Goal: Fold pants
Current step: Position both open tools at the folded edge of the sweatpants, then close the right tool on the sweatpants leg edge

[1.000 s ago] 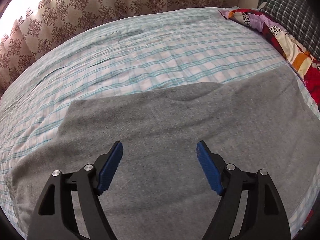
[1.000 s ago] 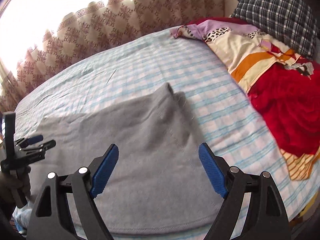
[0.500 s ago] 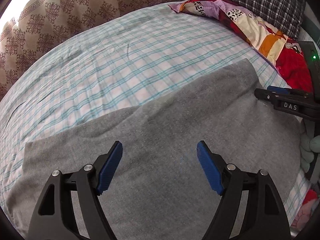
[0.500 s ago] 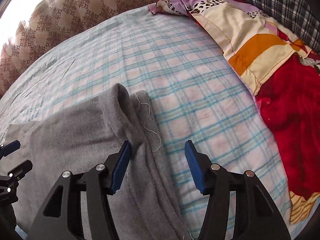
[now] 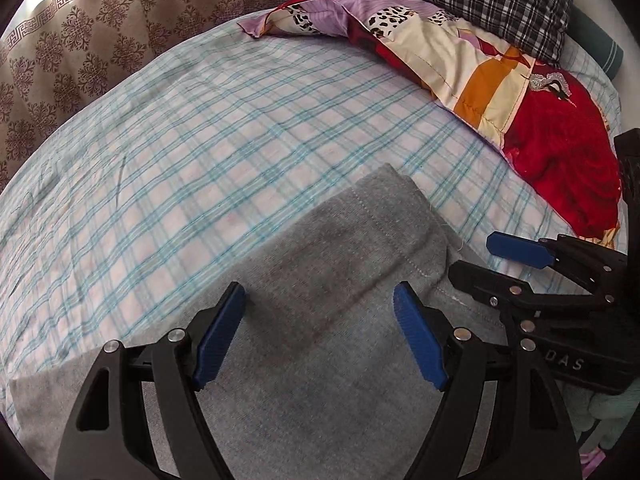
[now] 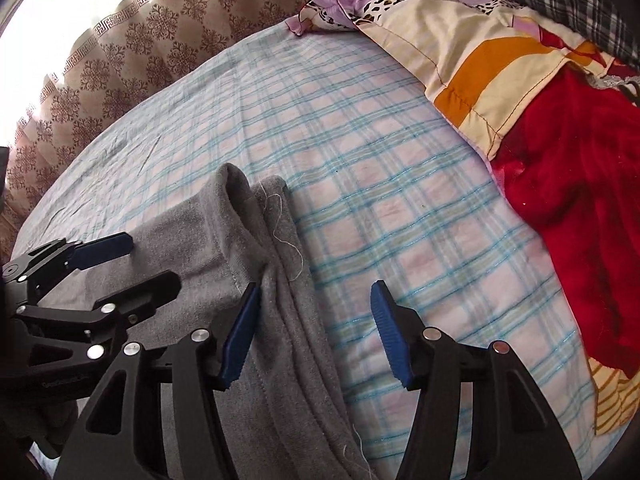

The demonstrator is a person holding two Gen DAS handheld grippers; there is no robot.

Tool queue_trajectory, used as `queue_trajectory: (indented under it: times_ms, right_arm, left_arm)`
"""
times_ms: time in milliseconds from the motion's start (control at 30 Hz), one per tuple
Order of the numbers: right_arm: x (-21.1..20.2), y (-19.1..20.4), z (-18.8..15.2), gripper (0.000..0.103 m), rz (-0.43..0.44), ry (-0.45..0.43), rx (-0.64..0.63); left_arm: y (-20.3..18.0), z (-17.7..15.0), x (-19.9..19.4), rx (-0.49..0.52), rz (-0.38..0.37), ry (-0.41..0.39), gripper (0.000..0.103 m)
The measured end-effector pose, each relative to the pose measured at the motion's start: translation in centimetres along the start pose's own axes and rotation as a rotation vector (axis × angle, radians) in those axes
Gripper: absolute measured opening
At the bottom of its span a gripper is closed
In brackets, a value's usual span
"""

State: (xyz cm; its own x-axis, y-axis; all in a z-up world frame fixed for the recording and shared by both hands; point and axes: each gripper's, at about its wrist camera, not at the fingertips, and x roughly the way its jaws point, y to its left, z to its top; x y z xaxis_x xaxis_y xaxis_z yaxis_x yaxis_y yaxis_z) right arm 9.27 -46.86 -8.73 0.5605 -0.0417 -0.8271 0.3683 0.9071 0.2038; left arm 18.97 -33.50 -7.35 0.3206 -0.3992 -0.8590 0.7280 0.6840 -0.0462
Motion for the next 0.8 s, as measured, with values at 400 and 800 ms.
queue_trajectory:
  times_ms: [400,800]
  right_arm:
    - [-1.9,-2.6,-2.7,0.058,0.108,0.039,-0.017]
    - [-2.6,-0.9,-4.9,0.034,0.198,0.074,-0.071]
  left_arm:
    - [-1.1,1.1,2.1,0.000,0.004,0.037,0.078]
    - [0.6,2.2,1.7,-0.146,-0.123,0.077,0.083]
